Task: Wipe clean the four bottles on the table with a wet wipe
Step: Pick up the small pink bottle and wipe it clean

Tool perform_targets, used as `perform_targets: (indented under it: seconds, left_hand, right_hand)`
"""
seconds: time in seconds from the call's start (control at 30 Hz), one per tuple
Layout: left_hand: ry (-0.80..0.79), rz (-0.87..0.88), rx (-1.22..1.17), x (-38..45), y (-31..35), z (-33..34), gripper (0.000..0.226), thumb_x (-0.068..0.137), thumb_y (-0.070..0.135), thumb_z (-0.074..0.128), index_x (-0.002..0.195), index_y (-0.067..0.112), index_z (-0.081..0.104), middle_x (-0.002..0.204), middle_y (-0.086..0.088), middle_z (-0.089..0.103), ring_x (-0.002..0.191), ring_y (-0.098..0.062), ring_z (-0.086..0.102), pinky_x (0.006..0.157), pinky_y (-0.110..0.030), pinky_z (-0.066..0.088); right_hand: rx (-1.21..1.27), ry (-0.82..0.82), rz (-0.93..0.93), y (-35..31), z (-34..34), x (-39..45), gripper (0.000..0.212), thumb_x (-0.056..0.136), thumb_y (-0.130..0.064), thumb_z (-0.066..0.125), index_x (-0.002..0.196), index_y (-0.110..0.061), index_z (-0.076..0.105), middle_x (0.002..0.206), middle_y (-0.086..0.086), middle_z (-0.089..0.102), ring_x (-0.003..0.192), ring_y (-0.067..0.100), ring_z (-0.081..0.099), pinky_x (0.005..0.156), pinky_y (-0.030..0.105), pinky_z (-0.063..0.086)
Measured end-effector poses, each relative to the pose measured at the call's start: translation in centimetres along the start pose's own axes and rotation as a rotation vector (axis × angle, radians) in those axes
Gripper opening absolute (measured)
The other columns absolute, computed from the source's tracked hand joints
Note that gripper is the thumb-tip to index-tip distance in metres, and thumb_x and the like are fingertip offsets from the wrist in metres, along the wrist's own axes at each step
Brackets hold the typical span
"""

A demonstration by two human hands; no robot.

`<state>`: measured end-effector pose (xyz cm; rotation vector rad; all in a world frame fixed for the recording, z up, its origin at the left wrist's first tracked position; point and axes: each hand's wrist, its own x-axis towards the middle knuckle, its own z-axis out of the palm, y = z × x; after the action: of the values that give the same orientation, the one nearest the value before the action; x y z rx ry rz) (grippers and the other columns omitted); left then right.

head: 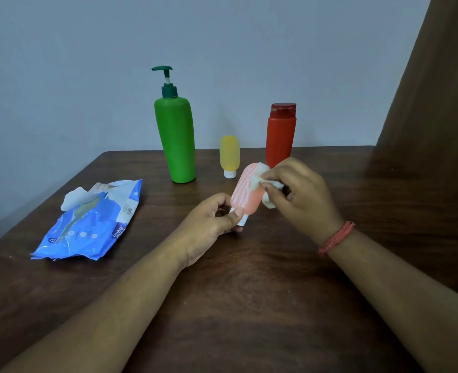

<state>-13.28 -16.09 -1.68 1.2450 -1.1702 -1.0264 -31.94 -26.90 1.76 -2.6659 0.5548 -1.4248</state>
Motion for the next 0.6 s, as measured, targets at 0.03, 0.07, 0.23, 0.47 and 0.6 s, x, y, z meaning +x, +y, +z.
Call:
perform_targets:
  seconds: [0.03,0.07,0.23,0.47,0.6]
  left_hand:
    - [0.006,0.003,-0.012,-0.01,-0.05,-0.01,0.024,0.071,0.048,0.078,0.087,0.031,0.074,0.102,-0.004,0.066,0.087,-0.011,0.068,0.099,-0.044,0.055]
    - [0.011,0.004,-0.021,0.0,-0.09,-0.01,0.024,0.071,0.049,0.078,0.087,0.031,0.074,0.102,-0.005,0.066,0.088,-0.012,0.068,0.1,-0.046,0.054]
    - [0.009,-0.003,0.023,0.12,-0.24,0.04,0.027,0.071,0.052,0.078,0.09,0.032,0.074,0.104,-0.004,0.067,0.09,-0.013,0.07,0.098,-0.043,0.056]
    - [0.011,0.001,-0.017,0.19,-0.19,0.11,0.026,0.072,0.051,0.078,0.089,0.031,0.074,0.107,-0.006,0.066,0.089,-0.012,0.069,0.093,-0.038,0.056]
    - [0.022,-0.003,-0.027,0.2,-0.2,0.08,0.022,0.077,0.045,0.078,0.09,0.028,0.074,0.108,-0.01,0.066,0.09,-0.013,0.069,0.092,-0.038,0.056]
  right_hand:
    - [-0.016,-0.073,-0.047,-0.19,0.17,-0.1,0.014,0.093,-0.02,0.066,0.103,-0.012,0.071,0.101,0.0,0.064,0.089,0.015,0.061,0.073,0.038,0.055]
    - [-0.039,-0.113,-0.073,-0.3,0.27,-0.19,0.016,0.094,-0.023,0.064,0.105,-0.014,0.071,0.102,-0.002,0.064,0.09,0.015,0.062,0.072,0.039,0.055]
    - [-0.052,0.043,0.078,0.1,-0.16,-0.01,0.013,0.094,-0.021,0.065,0.104,-0.014,0.072,0.104,0.0,0.066,0.092,0.015,0.062,0.077,0.04,0.055]
    - [-0.069,-0.037,0.028,-0.09,-0.13,0.0,0.016,0.094,-0.024,0.063,0.106,-0.017,0.072,0.104,-0.002,0.065,0.091,0.015,0.062,0.074,0.04,0.056]
    - [-0.037,-0.1,0.003,-0.33,0.12,0.03,0.013,0.092,-0.022,0.066,0.103,-0.017,0.071,0.101,-0.004,0.064,0.09,0.012,0.061,0.073,0.039,0.055]
